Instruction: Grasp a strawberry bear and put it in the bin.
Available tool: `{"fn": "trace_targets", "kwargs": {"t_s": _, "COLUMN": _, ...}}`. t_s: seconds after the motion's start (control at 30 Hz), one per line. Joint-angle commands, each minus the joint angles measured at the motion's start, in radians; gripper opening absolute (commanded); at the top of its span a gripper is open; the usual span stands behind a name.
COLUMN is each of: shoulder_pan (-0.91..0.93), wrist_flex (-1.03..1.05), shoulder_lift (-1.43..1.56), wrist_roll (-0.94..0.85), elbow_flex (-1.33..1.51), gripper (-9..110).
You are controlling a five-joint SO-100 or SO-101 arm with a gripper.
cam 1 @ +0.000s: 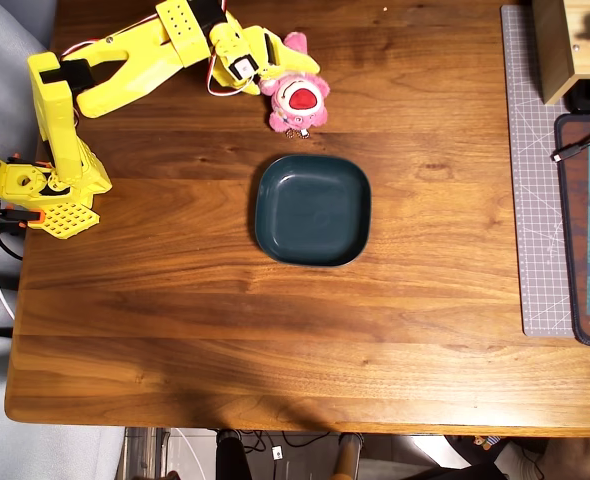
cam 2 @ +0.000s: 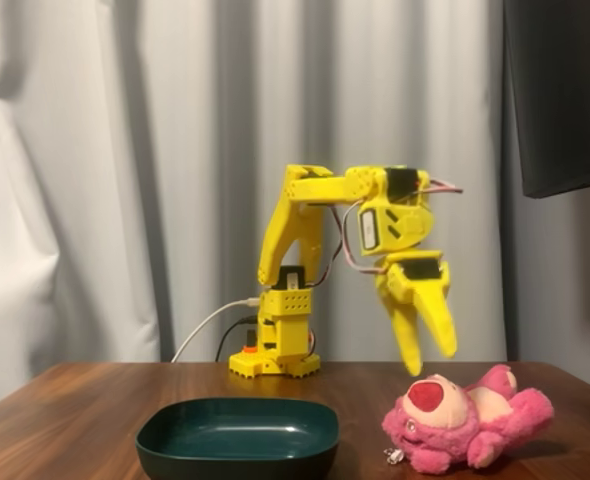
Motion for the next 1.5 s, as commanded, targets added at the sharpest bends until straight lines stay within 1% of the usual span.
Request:
{"fn": "trace_targets", "kwargs": {"t_s": 0.0, "shoulder_pan": -0.015, "wrist_flex": 0.005, "shoulder_lift": 0.006, "wrist_roll": 0.003, "elbow_flex": 0.028, "gripper": 44}}
{"fn": "trace_targets", "kwargs": {"t_s": 0.13, "shoulder_pan": -0.021, "wrist_flex": -0.017, "shoulder_lift": -0.04, "wrist_roll": 0.003, "elbow_flex": 0.009, "gripper": 44}}
{"fn": "trace_targets", "kwargs": {"t_s": 0.3, "shoulder_pan": -0.025, "wrist_flex": -0.026, "shoulder_lift": -0.097, "wrist_roll": 0.002, "elbow_flex": -0.089, "gripper": 44}}
{"fn": "trace_targets", "kwargs": {"t_s": 0.47, "shoulder_pan": 0.028, "wrist_flex": -0.017, "shoulder_lift": -0.17, "wrist_roll": 0.003, "elbow_flex": -0.189, "gripper": 45}}
{"fn": "trace_targets", "kwargs": {"t_s": 0.63, "shoulder_pan": 0.104, "wrist_flex": -0.012, "shoulder_lift": -0.19, "wrist_roll": 0.006, "elbow_flex": -0.207, "gripper": 45}}
{"fn": "trace_targets", "kwargs": {"t_s": 0.83, "shoulder_pan": 0.15, "wrist_flex": 0.006, "shoulder_lift": -0.213, "wrist_roll": 0.009, "elbow_flex": -0.204, "gripper": 45}}
{"fn": "trace_targets", "kwargs": {"t_s": 0.93, "shoulder_pan": 0.15, "wrist_flex": 0.008, "shoulder_lift": -0.219, "wrist_roll": 0.017, "elbow_flex": -0.202, "gripper": 45}}
{"fn": "trace_targets", "kwargs": {"t_s": 1.3, "shoulder_pan": 0.089, "wrist_flex": 0.008, "shoulder_lift": -0.314, "wrist_roll": 0.018, "elbow_flex": -0.337, "gripper": 43}}
{"fn": "trace_targets", "kwargs": {"t_s": 1.47, "shoulder_pan": 0.086, "wrist_flex": 0.008, "shoulder_lift": -0.324, "wrist_roll": 0.017, "elbow_flex": -0.344, "gripper": 43}}
